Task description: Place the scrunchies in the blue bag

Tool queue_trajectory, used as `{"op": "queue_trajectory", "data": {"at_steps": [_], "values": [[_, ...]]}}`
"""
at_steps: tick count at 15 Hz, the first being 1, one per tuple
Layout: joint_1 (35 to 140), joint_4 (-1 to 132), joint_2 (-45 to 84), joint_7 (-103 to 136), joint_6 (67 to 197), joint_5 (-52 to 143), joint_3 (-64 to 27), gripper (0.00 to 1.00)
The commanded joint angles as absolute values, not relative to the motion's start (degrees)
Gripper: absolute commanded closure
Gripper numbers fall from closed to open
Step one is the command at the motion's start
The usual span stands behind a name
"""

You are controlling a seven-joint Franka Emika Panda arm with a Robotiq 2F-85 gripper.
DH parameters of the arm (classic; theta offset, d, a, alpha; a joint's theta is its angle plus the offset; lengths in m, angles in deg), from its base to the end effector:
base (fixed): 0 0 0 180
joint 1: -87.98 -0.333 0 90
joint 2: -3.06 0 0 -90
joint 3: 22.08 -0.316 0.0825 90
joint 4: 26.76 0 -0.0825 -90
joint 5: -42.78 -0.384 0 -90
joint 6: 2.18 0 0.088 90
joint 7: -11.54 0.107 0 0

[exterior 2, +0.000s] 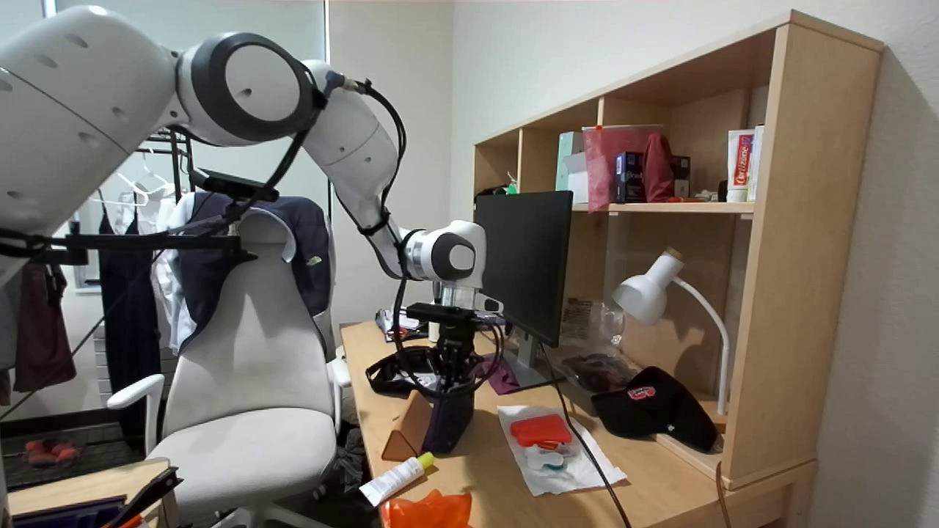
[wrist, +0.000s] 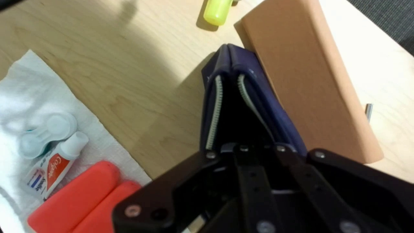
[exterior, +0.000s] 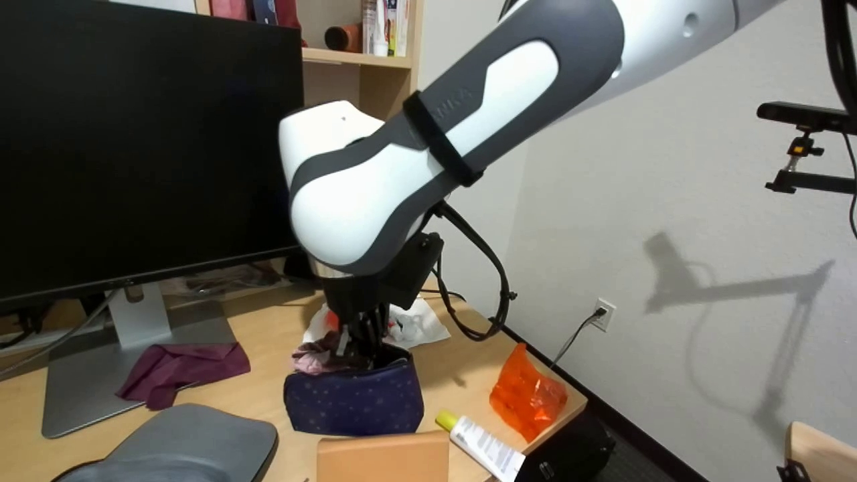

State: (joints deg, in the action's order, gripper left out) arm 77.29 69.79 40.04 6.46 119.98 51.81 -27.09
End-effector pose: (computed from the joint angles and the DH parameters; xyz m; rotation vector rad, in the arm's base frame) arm 0.6356 0.1663 0.2103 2.9644 0.6743 -0.2848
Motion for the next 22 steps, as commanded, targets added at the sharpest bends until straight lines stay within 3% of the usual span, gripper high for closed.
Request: {"op": "queue_trajectory", "data": {"at_steps": [1,11,18,19,20,22], "values": [[77.8,69.0,41.3,4.8,122.5,51.4,-28.2,0.91],[80.5,63.9,45.0,-1.7,118.4,46.4,-30.9,0.91],[78.5,65.8,42.5,4.1,123.8,49.6,-27.7,0.91],[78.1,66.1,42.4,4.9,124.5,50.1,-27.3,0.83],[77.7,66.4,42.2,5.8,125.2,50.6,-26.8,0.64],[76.6,66.8,41.9,8.6,126.3,51.8,-25.6,0.52]]}}
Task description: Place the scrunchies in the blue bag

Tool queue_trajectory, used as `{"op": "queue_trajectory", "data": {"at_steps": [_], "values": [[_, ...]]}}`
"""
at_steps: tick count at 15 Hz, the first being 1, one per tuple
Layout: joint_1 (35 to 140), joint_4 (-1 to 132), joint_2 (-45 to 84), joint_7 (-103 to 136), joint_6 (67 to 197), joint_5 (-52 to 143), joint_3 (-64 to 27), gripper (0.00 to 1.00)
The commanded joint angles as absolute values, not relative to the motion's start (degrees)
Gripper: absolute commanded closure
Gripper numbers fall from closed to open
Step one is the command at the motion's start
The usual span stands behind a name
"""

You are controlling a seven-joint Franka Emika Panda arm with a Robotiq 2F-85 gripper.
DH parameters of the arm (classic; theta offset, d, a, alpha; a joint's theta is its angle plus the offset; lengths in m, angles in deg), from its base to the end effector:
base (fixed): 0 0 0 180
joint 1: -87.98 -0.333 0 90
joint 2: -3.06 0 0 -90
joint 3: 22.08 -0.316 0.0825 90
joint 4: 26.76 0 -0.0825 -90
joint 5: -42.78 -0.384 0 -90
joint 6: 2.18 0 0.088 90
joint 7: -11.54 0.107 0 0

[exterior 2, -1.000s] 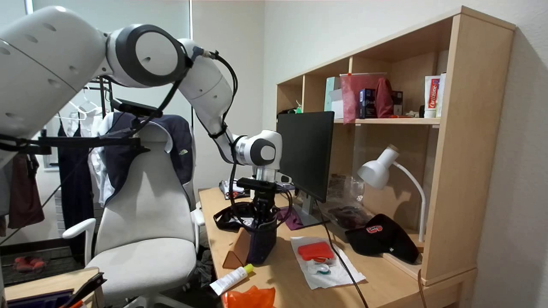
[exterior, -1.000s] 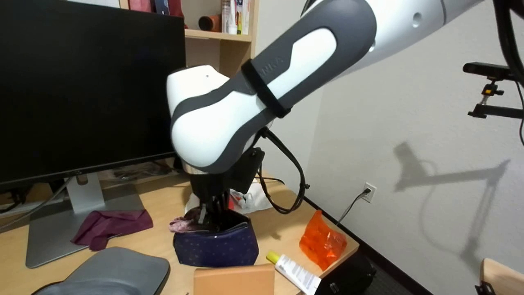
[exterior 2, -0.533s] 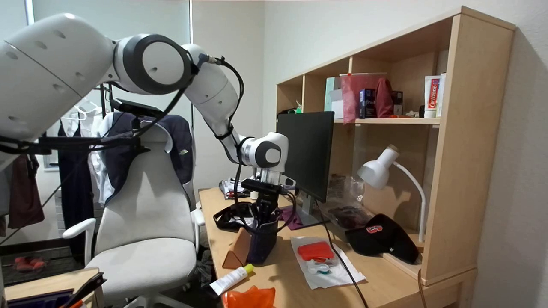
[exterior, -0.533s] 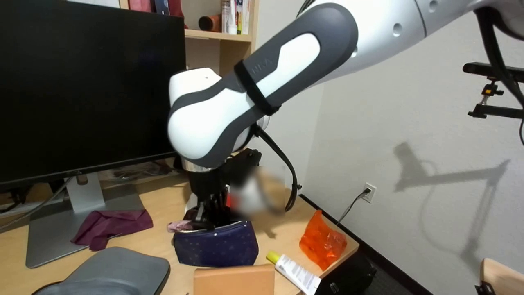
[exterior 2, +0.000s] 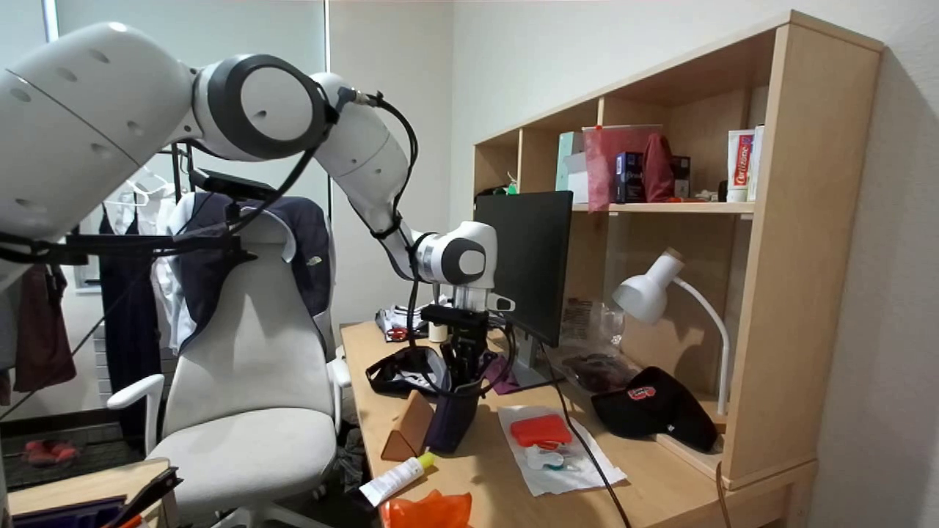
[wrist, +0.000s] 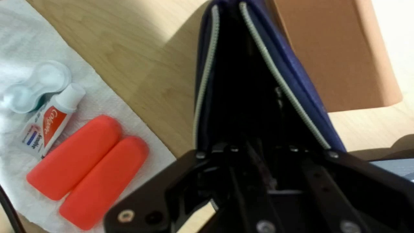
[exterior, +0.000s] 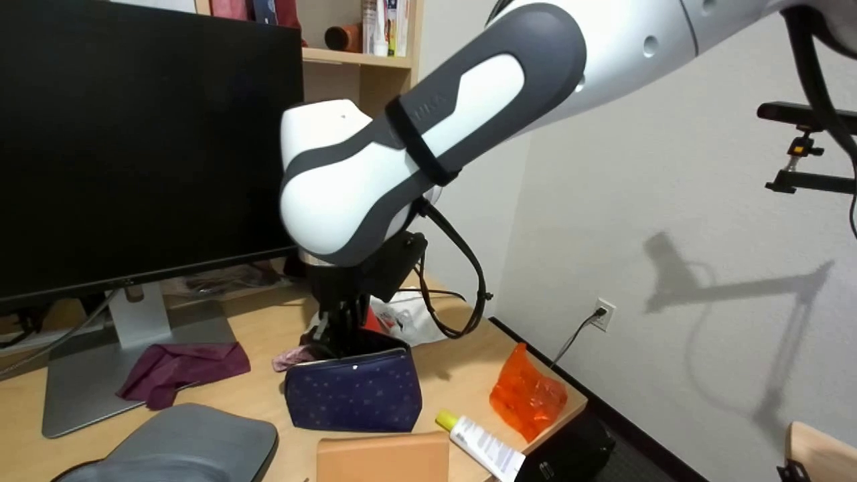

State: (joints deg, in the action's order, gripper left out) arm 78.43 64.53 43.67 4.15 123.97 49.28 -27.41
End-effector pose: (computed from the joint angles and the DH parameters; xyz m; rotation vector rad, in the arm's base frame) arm 0.6664 0.1648 0.2105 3.0301 0.6787 -0.1464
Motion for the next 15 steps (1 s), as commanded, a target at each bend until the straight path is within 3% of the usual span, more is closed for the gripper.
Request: {"op": "queue_trajectory", "data": {"at_steps": [1,5,6,8,12,15], "values": [[76.0,67.0,41.8,10.0,127.2,52.7,-24.9,0.46],[74.0,67.9,41.3,14.5,129.0,55.2,-23.5,0.2],[73.7,67.9,41.3,14.9,129.0,55.7,-23.4,0.65],[73.1,68.3,41.0,16.2,129.3,56.6,-23.0,0.62],[72.3,68.7,40.6,17.9,130.0,57.4,-22.7,0.89],[71.6,69.7,39.6,19.5,131.6,58.4,-22.1,0.94]]}}
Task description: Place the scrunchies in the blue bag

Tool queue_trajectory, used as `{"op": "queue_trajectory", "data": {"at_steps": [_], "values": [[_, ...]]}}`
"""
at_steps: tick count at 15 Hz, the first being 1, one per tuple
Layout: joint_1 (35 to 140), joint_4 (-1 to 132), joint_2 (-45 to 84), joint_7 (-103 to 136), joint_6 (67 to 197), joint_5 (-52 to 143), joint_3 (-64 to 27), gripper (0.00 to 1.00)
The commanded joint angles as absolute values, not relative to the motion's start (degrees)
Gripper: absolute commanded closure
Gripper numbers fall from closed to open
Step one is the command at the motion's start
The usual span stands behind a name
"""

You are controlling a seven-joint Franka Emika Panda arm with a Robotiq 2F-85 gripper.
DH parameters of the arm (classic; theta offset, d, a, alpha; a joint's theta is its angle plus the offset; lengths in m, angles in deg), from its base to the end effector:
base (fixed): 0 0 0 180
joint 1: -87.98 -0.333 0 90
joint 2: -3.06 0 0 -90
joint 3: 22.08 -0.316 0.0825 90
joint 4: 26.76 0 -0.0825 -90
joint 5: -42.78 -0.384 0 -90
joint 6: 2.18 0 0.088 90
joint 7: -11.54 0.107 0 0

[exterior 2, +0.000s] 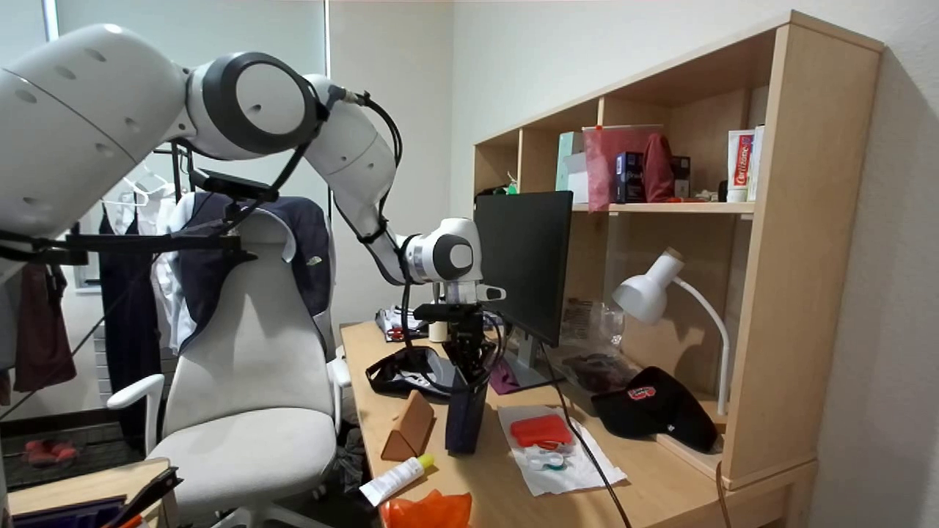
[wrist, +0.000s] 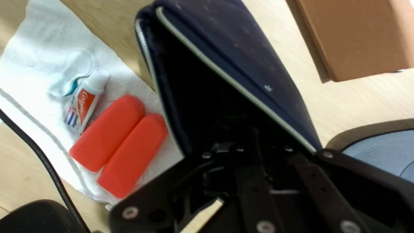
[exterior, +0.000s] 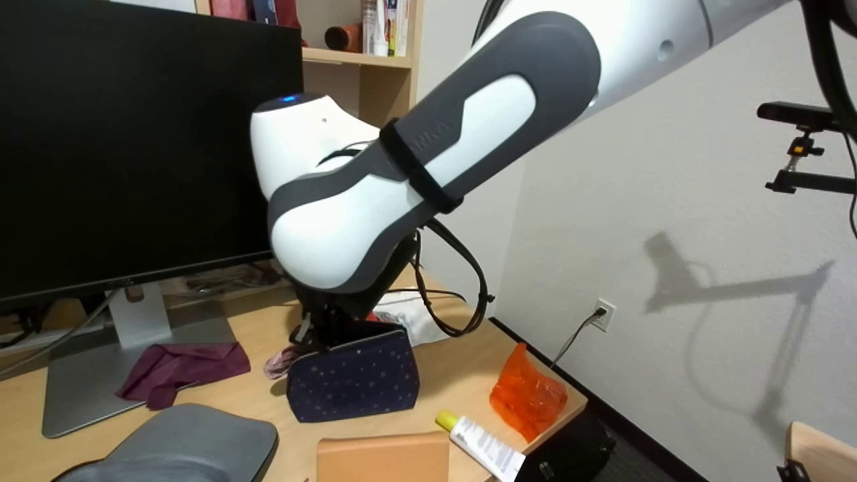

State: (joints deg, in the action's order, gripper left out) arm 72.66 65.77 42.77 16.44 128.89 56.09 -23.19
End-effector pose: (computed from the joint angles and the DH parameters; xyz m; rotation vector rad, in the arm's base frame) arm 0.6650 0.1889 0.2180 2.9338 0.5211 0.0157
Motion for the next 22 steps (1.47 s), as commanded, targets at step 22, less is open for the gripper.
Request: {"op": "queue_trajectory", "data": {"at_steps": [22], "values": [[65.9,82.0,29.6,42.2,134.8,73.2,-15.1,0.92]]}}
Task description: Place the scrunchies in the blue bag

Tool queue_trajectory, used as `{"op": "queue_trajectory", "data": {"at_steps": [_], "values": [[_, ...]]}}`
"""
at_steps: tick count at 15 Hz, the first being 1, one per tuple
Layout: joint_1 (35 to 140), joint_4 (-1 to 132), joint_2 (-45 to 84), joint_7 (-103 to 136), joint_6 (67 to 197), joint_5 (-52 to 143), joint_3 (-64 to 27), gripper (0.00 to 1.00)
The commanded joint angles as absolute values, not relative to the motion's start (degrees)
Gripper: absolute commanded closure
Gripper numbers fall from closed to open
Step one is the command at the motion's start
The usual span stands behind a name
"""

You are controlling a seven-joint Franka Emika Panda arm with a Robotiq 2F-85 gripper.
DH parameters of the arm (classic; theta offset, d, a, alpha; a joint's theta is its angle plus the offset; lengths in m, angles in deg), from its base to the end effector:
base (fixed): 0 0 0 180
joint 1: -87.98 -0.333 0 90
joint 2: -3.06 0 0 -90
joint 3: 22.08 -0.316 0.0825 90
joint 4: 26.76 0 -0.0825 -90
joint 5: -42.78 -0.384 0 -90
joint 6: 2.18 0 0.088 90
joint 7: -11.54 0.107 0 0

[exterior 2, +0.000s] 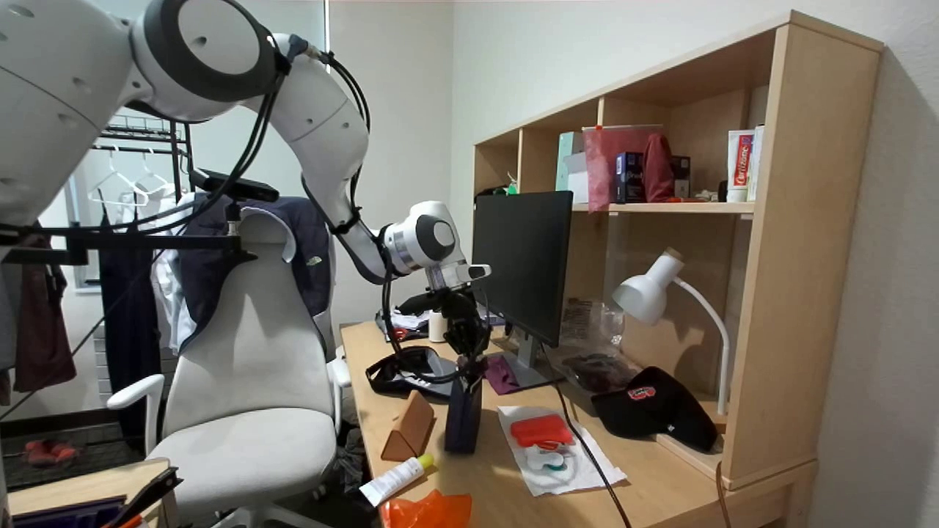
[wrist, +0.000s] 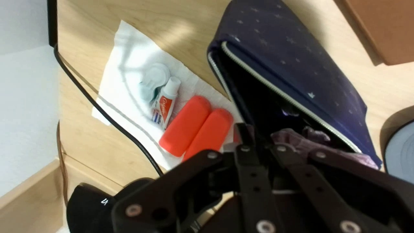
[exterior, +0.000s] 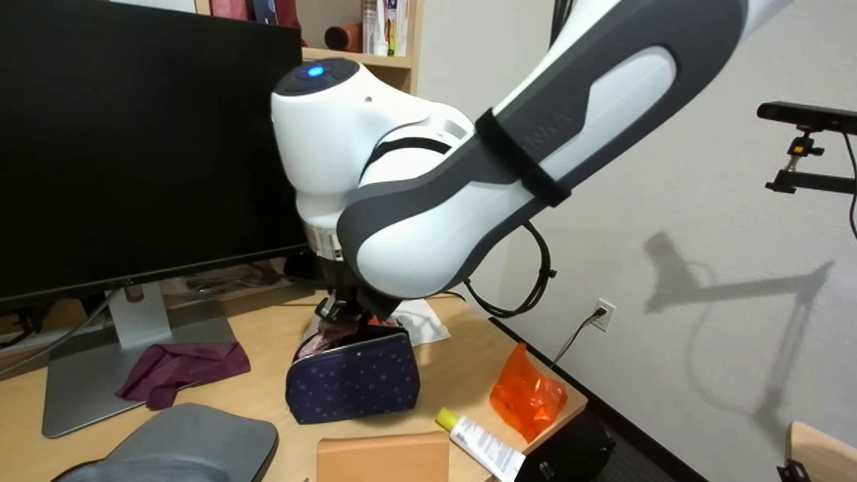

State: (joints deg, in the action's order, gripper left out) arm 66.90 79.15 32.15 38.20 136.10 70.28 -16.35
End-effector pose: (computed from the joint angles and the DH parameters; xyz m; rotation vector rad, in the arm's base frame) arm 0.6265 0.1739 0.2561 2.7878 0.2374 0.2593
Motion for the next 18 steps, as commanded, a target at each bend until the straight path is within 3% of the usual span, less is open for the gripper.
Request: {"op": "queue_trajectory", "data": {"at_steps": [1,7,18], "values": [[65.4,82.3,29.5,43.9,134.1,74.6,-14.4,0.92],[66.4,81.9,30.7,45.2,129.0,78.2,-16.3,0.92],[69.1,82.0,32.4,37.5,133.4,75.7,-21.0,0.92]]}}
